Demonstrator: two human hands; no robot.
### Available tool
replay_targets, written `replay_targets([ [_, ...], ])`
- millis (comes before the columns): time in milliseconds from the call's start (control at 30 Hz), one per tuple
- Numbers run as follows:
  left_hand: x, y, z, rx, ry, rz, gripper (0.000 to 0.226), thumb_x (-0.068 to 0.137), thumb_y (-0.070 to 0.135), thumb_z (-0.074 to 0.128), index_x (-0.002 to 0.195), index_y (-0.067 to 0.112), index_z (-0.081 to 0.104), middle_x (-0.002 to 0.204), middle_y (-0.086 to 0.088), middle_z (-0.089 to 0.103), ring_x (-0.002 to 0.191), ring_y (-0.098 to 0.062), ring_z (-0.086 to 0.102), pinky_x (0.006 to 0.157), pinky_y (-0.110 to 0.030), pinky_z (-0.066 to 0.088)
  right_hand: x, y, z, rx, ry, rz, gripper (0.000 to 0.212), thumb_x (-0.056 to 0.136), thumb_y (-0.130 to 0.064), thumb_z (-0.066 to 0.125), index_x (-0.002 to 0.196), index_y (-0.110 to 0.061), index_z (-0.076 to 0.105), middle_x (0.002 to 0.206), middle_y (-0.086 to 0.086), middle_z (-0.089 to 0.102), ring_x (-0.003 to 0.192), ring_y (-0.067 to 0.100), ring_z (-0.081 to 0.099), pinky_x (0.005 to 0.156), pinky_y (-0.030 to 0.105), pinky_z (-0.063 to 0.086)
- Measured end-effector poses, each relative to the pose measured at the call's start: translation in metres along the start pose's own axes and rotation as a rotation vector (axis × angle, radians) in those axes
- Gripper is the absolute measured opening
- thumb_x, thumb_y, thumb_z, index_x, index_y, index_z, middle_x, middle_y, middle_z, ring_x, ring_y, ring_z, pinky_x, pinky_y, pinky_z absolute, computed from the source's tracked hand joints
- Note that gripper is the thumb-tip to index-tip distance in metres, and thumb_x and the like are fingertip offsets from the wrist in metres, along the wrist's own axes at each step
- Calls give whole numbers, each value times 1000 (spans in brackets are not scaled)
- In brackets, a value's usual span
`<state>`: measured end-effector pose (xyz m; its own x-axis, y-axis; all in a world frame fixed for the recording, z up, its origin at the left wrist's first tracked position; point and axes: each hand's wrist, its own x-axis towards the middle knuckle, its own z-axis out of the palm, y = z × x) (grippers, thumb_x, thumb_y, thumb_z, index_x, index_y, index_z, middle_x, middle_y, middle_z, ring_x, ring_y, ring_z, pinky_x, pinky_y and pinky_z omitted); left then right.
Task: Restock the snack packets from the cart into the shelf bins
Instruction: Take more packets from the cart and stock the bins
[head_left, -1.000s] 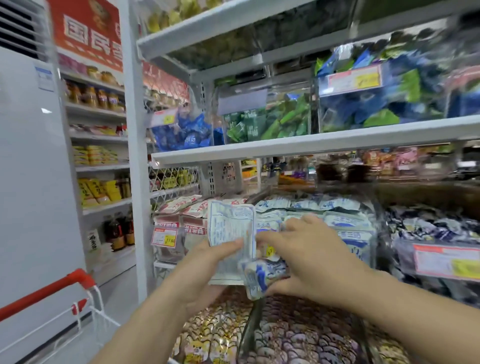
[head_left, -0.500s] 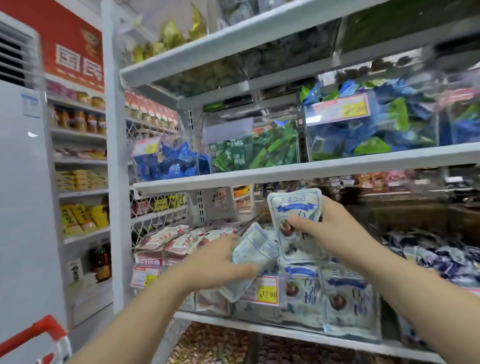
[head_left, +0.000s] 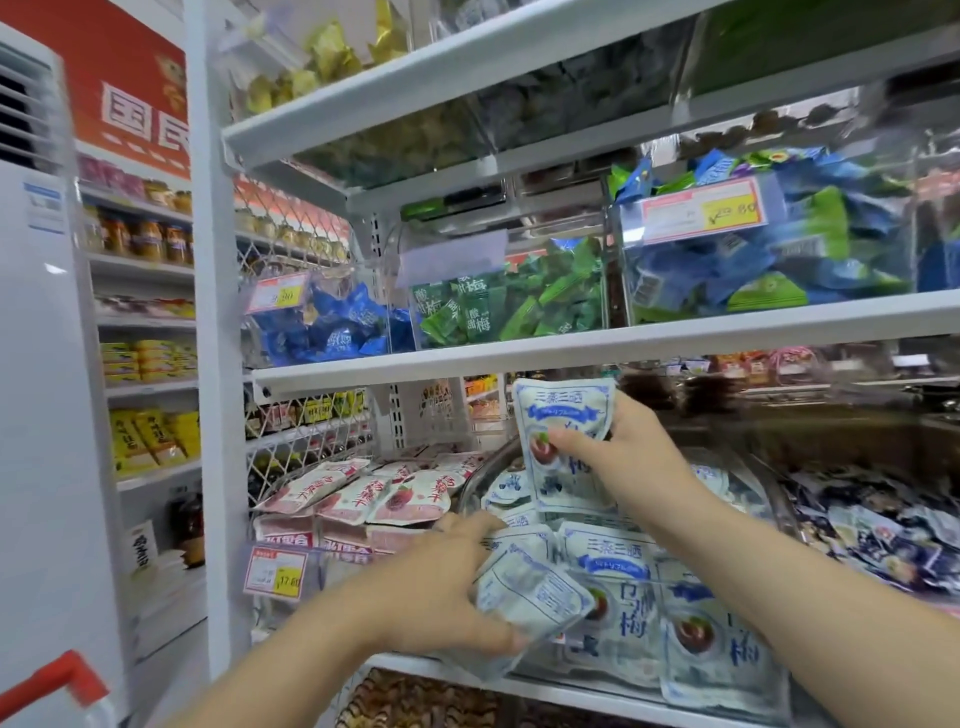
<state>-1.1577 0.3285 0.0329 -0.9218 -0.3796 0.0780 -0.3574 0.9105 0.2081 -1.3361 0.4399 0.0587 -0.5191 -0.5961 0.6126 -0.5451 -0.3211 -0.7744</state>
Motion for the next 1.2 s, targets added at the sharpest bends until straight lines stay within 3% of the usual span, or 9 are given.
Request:
replay_targets([
  [200, -6, -3, 17, 84, 191, 113, 73, 86, 54, 70, 147, 24, 43, 147, 15, 31, 128, 1, 30, 105, -17, 28, 14, 9, 17, 24, -178, 38, 28, 84, -5, 77, 108, -19, 70, 97, -6, 78, 85, 4, 72, 73, 20, 54],
  [367, -7, -14, 35, 171, 302, 229, 54, 92, 61, 57, 129, 23, 64, 151, 16, 26, 132, 4, 14, 110, -17, 17, 23, 22, 32, 127, -275, 247, 34, 76, 7, 79, 107, -5, 71, 96, 8, 78, 93, 27, 73, 85, 39, 56],
  [433, -6, -16, 38, 180, 319, 248, 53, 93, 62, 55, 131, 27, 63, 151, 17, 27, 135, 4, 12, 113, -19, 16, 27, 22, 33, 30, -345, 294, 32, 73, 4, 82, 103, -2, 72, 92, 10, 78, 88, 24, 71, 80, 37, 55],
  [567, -6, -19, 40, 189, 355, 280, 53, 93, 63, 54, 132, 27, 63, 152, 15, 29, 137, 3, 12, 114, -19, 14, 32, 11, 21, -331, -481, 261, 44, 64, -33, 92, 93, -5, 73, 76, 4, 70, 71, 16, 58, 65, 34, 42],
  [700, -8, -16, 37, 134, 348, 294, 47, 91, 61, 58, 121, 26, 68, 146, 16, 36, 135, 3, 22, 115, -25, 24, 33, 2, 18, -432, -566, 221, 33, 75, -39, 85, 90, -11, 75, 80, 5, 69, 72, 16, 58, 66, 34, 44],
  [800, -11, -11, 29, 53, 338, 286, 47, 91, 49, 67, 128, 21, 63, 142, 14, 37, 122, 11, 24, 105, -11, 23, 38, -1, 25, -601, -620, 204, 31, 79, -38, 83, 97, -16, 69, 75, 0, 65, 65, 17, 56, 58, 35, 50],
  [933, -13, -10, 20, 43, 275, 243, 59, 90, 43, 70, 140, 18, 54, 140, 14, 38, 119, 6, 28, 86, 5, 20, 43, 0, 35, -751, -686, 190, 40, 80, -37, 82, 112, -17, 66, 91, 13, 75, 65, 19, 61, 62, 40, 58],
  [1067, -14, -12, 12, 16, 233, 196, 64, 86, 44, 73, 143, 29, 47, 141, 17, 40, 123, 5, 34, 102, -15, 33, 44, 4, 41, -883, -751, 125, 24, 85, -35, 77, 75, -21, 62, 70, 4, 65, 58, 17, 54, 54, 30, 50],
  [1200, -14, -9, 5, -35, 188, 137, 61, 86, 42, 73, 140, 31, 47, 133, 13, 46, 118, 1, 42, 103, -22, 39, 47, 3, 41, -986, -801, 99, 26, 90, -36, 72, 71, -25, 57, 65, -2, 61, 57, 15, 54, 58, 28, 49],
])
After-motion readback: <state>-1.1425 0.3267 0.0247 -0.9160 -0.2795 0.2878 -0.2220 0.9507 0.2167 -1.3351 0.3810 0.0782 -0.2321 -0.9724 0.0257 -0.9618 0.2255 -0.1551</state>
